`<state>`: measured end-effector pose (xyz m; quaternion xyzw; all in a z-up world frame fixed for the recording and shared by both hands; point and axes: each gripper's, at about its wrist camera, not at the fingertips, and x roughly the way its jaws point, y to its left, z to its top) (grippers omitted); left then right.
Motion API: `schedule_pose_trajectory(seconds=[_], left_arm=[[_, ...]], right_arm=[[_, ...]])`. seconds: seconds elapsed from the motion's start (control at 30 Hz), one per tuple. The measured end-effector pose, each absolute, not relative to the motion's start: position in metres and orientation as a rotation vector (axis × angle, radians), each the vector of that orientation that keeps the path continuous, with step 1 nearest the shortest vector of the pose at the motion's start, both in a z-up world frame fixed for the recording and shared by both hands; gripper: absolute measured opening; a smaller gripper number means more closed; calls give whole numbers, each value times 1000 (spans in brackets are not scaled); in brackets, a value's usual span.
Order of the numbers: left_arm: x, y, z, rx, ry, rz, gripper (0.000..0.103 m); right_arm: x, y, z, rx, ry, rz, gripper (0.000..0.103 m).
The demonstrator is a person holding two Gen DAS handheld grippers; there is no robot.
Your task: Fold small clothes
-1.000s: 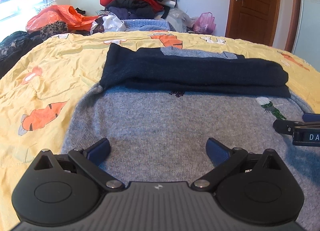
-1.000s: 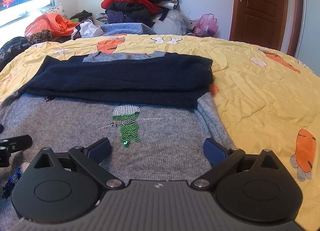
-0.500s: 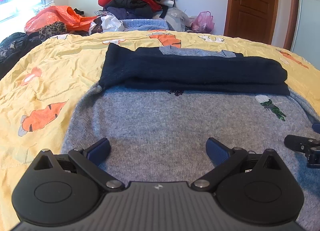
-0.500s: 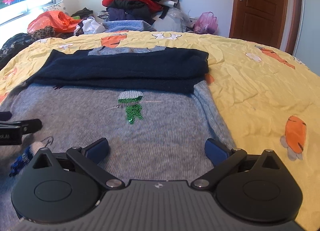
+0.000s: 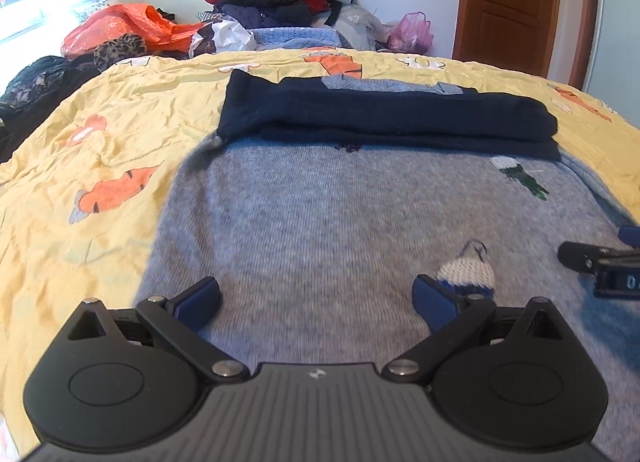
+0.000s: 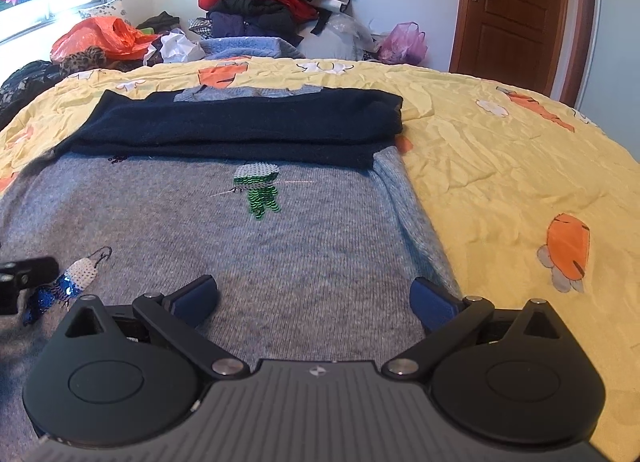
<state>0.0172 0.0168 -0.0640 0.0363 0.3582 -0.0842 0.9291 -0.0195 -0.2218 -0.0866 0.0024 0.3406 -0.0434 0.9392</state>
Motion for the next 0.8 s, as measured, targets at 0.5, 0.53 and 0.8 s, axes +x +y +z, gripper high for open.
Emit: schedule_pose_trajectory(seconds=[0.5,0.53,0.8], left_arm=[[-1,30,-66,106,703,-213,103],[-2,30,-66,112,703,-212,103],[-10,35,-67,84,706,-179,103]], right_arm=[[-60,-216,-86,-25,697,-51,103],[-61,-218,-86,-16,696,-49,103],[-60,-218,-87,-4,690,-55,103]])
